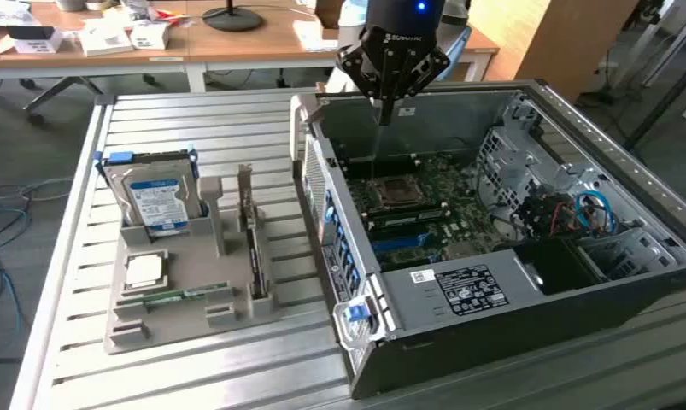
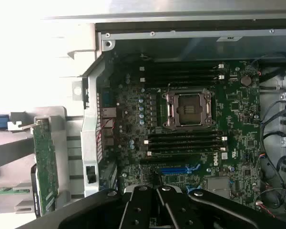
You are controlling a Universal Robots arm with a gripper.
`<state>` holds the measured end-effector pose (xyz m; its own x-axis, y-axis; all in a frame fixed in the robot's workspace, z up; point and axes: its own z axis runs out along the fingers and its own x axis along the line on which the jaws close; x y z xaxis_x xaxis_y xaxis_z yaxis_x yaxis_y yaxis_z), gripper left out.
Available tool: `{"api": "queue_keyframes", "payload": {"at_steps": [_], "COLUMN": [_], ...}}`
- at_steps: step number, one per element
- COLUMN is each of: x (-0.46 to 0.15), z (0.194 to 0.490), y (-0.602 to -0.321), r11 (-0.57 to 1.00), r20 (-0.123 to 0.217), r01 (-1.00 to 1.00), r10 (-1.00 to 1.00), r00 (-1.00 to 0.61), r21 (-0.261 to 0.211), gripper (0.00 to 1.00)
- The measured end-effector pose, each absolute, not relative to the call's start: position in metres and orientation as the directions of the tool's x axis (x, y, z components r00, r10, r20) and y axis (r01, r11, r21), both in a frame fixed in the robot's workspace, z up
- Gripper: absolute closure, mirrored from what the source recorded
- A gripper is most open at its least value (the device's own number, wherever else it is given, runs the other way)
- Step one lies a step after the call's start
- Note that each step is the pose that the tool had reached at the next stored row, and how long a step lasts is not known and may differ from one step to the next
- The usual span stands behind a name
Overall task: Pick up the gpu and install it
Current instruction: 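Reach for the gpu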
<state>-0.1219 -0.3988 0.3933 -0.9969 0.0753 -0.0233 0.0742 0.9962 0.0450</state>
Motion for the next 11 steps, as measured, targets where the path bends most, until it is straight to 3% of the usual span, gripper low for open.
{"api": "queue_keyframes", "payload": {"at_steps": [11], "x": [-0.1219], "z": [0.3933], "y": [-0.3989], "r11": [0.996], "r20": [-0.023], "r01": [0.074], "r10": [0.075], "r00": [-0.997], "r21": [0.045], "gripper": [0.89]}}
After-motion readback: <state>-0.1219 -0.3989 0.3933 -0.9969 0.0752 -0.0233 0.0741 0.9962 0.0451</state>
